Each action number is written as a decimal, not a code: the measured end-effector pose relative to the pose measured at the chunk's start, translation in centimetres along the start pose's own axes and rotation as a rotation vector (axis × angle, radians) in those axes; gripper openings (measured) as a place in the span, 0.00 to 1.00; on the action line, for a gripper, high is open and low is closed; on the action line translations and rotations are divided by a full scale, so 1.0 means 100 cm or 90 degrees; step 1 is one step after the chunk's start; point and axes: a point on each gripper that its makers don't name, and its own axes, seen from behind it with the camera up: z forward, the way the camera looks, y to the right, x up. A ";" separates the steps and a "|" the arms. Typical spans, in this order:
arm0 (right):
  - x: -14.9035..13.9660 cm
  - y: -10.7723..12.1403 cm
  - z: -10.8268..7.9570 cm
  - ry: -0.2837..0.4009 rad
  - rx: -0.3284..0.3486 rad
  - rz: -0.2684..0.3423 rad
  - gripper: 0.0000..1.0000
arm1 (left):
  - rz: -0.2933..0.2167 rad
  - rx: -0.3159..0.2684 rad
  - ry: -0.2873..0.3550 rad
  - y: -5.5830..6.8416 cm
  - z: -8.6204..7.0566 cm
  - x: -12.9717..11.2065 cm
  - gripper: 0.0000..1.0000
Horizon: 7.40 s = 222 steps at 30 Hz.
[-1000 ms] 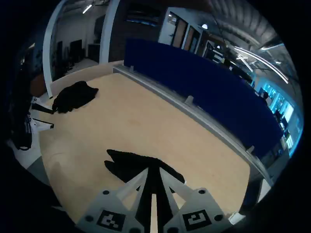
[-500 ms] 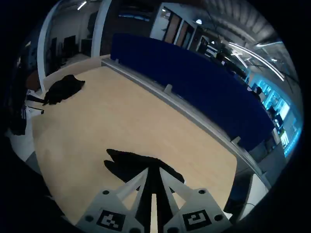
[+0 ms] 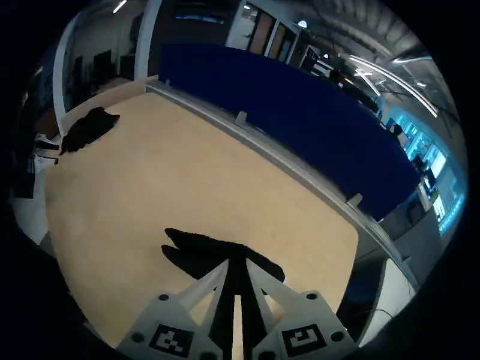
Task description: Fold towel
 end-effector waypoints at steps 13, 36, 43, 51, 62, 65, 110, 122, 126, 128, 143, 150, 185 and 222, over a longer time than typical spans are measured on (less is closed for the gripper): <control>-0.024 0.030 0.020 -0.025 0.013 -0.011 0.04 | -0.004 0.023 -0.010 0.005 -0.003 -0.001 0.91; -0.033 0.038 0.042 -0.029 0.030 -0.017 0.04 | -0.001 0.034 -0.017 0.015 0.001 -0.001 0.91; -0.037 0.037 0.043 -0.032 0.034 -0.018 0.04 | 0.000 0.034 -0.018 0.016 0.002 0.000 0.91; -0.045 0.037 0.045 -0.029 0.034 -0.012 0.04 | 0.003 0.034 -0.018 0.020 0.001 0.001 0.91; -0.088 0.028 0.035 -0.049 0.038 0.004 0.04 | 0.011 0.027 -0.017 0.030 0.000 0.004 0.91; -0.111 0.026 0.032 -0.061 0.034 0.014 0.04 | 0.013 0.026 -0.018 0.033 0.000 0.003 0.91; -0.326 0.002 0.029 -0.238 -0.058 0.216 0.05 | 0.043 0.021 -0.028 0.047 0.000 -0.007 0.91; -0.327 0.003 0.028 -0.237 -0.062 0.225 0.06 | 0.046 0.021 -0.028 0.046 -0.001 -0.007 0.91; -0.326 0.004 0.026 -0.235 -0.064 0.225 0.10 | 0.045 0.019 -0.028 0.047 -0.001 -0.007 0.92; -0.326 0.005 0.025 -0.235 -0.066 0.224 0.12 | 0.046 0.019 -0.028 0.047 -0.001 -0.007 0.92; -0.318 0.000 0.016 -0.217 -0.061 0.216 0.46 | 0.048 0.014 -0.026 0.050 -0.001 -0.003 0.92; -0.311 -0.005 0.013 -0.211 -0.054 0.201 0.61 | 0.048 0.012 -0.024 0.050 -0.001 -0.001 0.91; -0.266 -0.008 -0.002 -0.141 -0.087 0.201 0.94 | 0.044 0.003 -0.006 0.036 -0.009 0.003 0.91; 0.001 -0.041 -0.078 0.328 -0.288 0.291 0.99 | 0.054 -0.040 0.101 -0.003 -0.005 0.064 0.92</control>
